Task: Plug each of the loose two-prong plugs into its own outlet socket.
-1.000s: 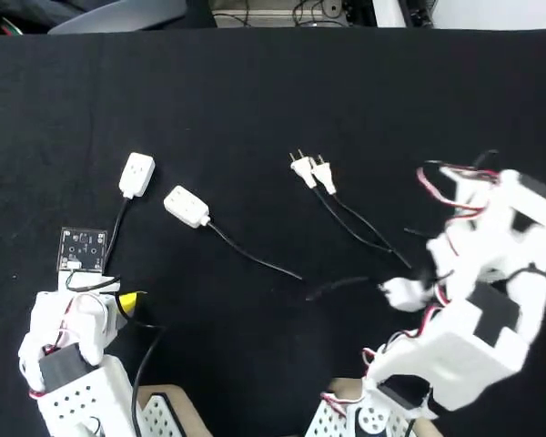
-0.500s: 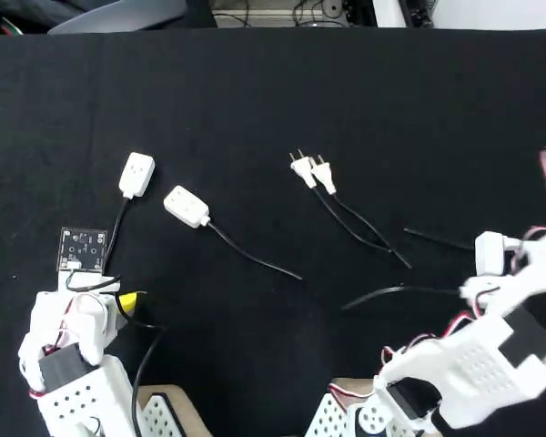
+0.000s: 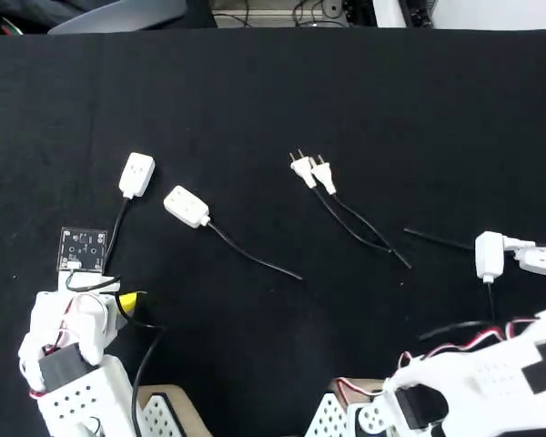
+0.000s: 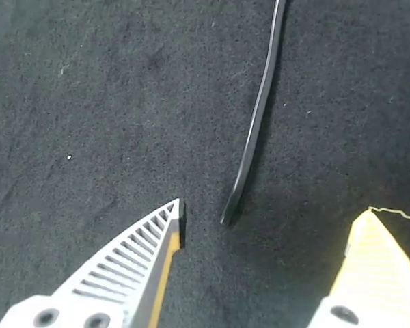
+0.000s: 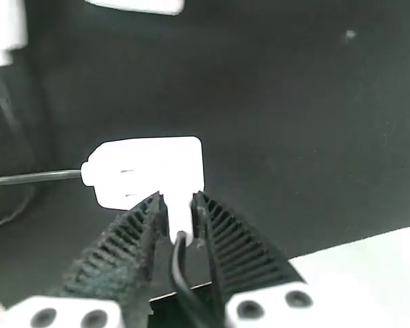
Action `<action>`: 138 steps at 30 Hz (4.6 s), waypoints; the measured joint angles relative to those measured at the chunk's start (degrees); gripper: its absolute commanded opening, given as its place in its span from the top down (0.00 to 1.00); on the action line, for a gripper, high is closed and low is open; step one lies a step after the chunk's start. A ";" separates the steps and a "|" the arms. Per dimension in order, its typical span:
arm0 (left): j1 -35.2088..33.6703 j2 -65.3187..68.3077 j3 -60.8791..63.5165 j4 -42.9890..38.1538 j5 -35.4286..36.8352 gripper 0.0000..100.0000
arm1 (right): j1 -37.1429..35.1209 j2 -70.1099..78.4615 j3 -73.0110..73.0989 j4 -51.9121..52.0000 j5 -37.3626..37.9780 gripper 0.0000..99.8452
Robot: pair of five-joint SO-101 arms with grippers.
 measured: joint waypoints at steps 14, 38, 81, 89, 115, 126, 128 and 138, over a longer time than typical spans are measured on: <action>0.00 0.00 0.00 0.00 0.00 0.63 | -1.05 7.91 0.00 -3.87 -1.41 0.73; 0.00 0.00 0.00 0.00 0.00 0.63 | -28.92 -40.53 36.48 14.07 -4.40 0.74; 0.00 0.00 0.35 0.00 0.00 0.63 | -82.29 21.98 2.81 -21.63 -40.18 0.84; 0.00 0.00 0.35 0.00 0.00 0.63 | -82.55 23.82 2.64 -24.62 -40.18 0.99; 0.00 0.00 0.35 0.00 -1.58 0.63 | -98.81 5.80 18.81 -8.62 6.33 0.73; 0.00 0.00 0.35 0.00 -1.58 0.63 | -99.96 -6.51 21.01 2.64 -21.01 0.87; 0.00 0.00 0.35 0.00 -1.58 0.63 | -99.69 -7.03 23.56 3.60 -30.77 0.93; 0.00 0.00 0.35 0.00 -1.58 0.63 | -99.78 -7.03 40.53 3.08 -43.78 0.96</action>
